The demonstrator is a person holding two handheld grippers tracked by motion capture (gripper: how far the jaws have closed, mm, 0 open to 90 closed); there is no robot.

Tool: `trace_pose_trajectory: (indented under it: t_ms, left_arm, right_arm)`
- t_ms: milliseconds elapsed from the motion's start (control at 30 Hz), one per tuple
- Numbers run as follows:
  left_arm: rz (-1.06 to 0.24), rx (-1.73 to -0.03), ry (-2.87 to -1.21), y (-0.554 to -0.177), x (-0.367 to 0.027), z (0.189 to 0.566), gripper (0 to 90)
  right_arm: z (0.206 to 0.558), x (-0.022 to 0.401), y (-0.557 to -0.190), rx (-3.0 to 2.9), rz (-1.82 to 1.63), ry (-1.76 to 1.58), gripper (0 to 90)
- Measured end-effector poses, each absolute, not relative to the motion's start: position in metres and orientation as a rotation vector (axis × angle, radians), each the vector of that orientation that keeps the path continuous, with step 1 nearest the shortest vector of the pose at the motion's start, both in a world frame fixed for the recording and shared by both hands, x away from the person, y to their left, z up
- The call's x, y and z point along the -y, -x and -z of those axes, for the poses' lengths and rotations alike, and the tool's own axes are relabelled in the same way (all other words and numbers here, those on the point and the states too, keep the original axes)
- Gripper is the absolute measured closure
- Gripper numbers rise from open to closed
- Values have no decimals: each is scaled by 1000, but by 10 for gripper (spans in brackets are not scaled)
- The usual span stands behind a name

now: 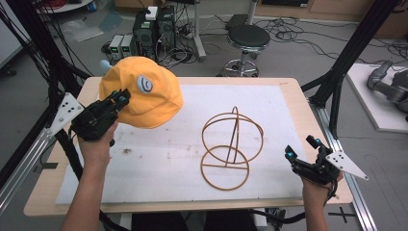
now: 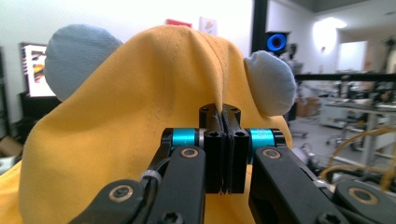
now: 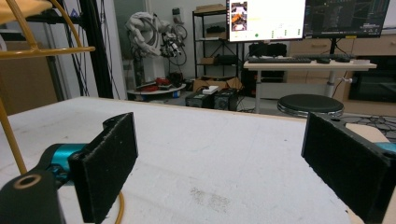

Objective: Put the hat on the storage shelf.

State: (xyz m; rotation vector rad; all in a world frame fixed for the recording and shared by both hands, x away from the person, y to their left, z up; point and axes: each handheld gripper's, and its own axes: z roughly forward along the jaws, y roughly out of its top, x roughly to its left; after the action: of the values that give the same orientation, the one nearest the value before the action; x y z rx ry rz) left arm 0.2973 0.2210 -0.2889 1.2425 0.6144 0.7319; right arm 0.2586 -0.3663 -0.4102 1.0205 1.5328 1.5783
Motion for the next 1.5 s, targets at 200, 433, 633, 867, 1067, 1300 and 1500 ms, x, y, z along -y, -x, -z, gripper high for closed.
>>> trace_pose_trajectory:
  t_ms: [200, 433, 633, 867, 1067, 1300, 1500]
  left_arm:
    - [-670, -525, -1235, -292, -192, 266, 882]
    - [-611, -452, -1216, -286, -161, 249, 882]
    - [-557, -408, -1239, -282, -134, 246, 882]
    - [-497, -365, -1272, -281, -106, 248, 881]
    - [-456, -322, -1318, -275, -80, 255, 881]
    - [-443, -316, -1350, -274, -64, 268, 881]
    - [-423, -316, -1370, -275, -55, 281, 881]
  right_arm:
    - [410, 365, -259, -1535, -1580, -1016, 103]
    - [410, 364, -259, -1531, -1591, -1014, 104]
    - [410, 365, -259, -1532, -1589, -1013, 103]
    - [409, 366, -259, -1527, -1593, -1008, 103]
    - [409, 367, -259, -1525, -1595, -1012, 104]
    - [409, 366, -259, -1522, -1596, -1011, 103]
    - [410, 366, -259, -1526, -1602, -1013, 103]
